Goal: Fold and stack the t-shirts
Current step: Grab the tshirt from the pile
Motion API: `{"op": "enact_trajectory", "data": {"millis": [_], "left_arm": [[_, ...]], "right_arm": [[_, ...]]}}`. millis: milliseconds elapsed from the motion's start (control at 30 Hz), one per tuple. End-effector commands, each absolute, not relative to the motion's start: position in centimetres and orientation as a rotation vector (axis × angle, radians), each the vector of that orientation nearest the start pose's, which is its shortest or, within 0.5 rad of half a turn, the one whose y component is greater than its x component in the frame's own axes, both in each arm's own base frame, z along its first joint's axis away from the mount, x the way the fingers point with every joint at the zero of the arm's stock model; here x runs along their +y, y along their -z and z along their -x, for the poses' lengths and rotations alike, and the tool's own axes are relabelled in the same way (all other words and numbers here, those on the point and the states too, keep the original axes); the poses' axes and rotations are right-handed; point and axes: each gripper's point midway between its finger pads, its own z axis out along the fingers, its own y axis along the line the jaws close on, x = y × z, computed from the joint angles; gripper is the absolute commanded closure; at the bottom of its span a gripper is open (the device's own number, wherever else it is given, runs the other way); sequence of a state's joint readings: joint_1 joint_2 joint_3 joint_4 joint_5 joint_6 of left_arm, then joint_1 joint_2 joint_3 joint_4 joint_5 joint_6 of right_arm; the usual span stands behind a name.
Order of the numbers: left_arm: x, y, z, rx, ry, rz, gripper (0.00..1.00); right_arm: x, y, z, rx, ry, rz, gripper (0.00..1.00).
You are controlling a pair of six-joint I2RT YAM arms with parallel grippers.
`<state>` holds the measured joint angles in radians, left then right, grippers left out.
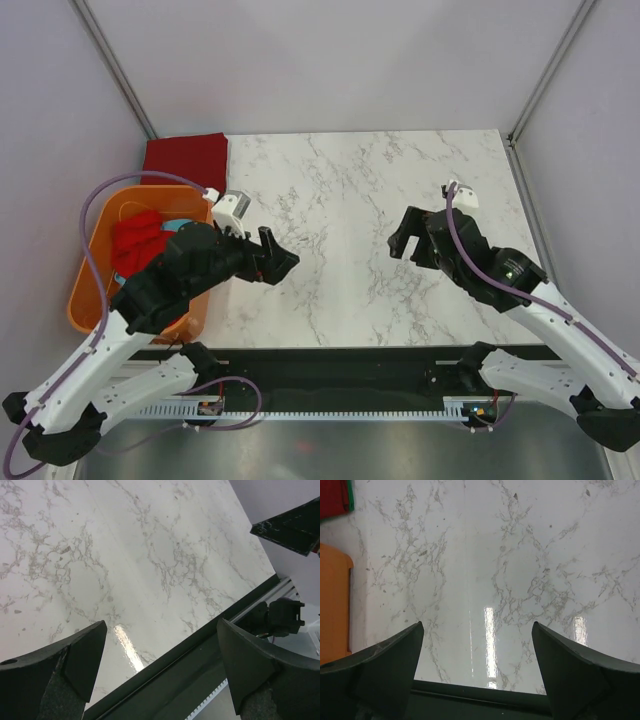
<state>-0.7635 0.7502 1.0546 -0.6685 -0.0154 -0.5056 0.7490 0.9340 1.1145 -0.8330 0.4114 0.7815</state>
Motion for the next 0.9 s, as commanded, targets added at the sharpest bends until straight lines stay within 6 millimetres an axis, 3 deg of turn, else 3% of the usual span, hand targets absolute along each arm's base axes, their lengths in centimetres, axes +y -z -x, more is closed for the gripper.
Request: {"op": "enact_trajectory", "data": {"millis": [0,167,200,267,300,333,367,433,467,567,667,800,867], "left_arm": [[-19.1,-30.7,-18.8,2.032,0.779,-0.157,0.01],[-16.6,-29.0,-21.6,2.107,0.535,0.032,0.0],[-15.9,-29.5,-22.2,2.104,0.487,0.066,0.0],[-13.2,-28.3,-23.6,2.159,0.31,0.155,0.0],[-12.3,-29.1,-24.3,2.149,0.28,0.199,0.0],[-11.3,-28.6,-24.7,2.175,0.238,0.237,0.0],[-9.0,-28.3,-25.9,2.176,0.189,0.344,0.0],[-6.7,-28.3,-26.7,2.155,0.174,0.481,0.0],[-3.9,-28.3,-27.2,2.117,0.112,0.607,0.0],[1.2,-28.6,-27.2,1.99,-0.04,0.838,0.05],[4.4,-28.4,-27.5,1.92,-0.151,0.966,0.09],[6.4,-25.8,-28.8,1.936,-0.215,1.089,0.11],[9.0,-23.3,-28.5,1.923,-0.254,1.251,0.14]], "right_arm": [[15.4,-25.6,-22.7,2.18,-0.423,-0.263,0.02],[14.5,-25.3,-23.0,2.161,-0.372,-0.265,0.02],[14.4,-25.2,-23.0,2.16,-0.367,-0.256,0.02],[14.3,-24.7,-22.9,2.168,-0.355,-0.246,0.02],[14.3,-24.6,-22.8,2.167,-0.356,-0.242,0.02],[14.2,-24.4,-22.8,2.17,-0.349,-0.233,0.02],[14.2,-24.5,-22.8,2.166,-0.351,-0.233,0.02],[14.4,-24.9,-22.8,2.155,-0.367,-0.216,0.02],[14.7,-25.3,-22.9,2.141,-0.389,-0.204,0.02],[14.9,-26.1,-22.8,2.113,-0.421,-0.176,0.02],[15.1,-27.2,-22.9,2.073,-0.456,-0.162,0.02],[16.2,-29.1,-22.7,2.006,-0.55,-0.088,0.02],[16.5,-29.8,-22.8,1.987,-0.564,-0.07,0.02]]}}
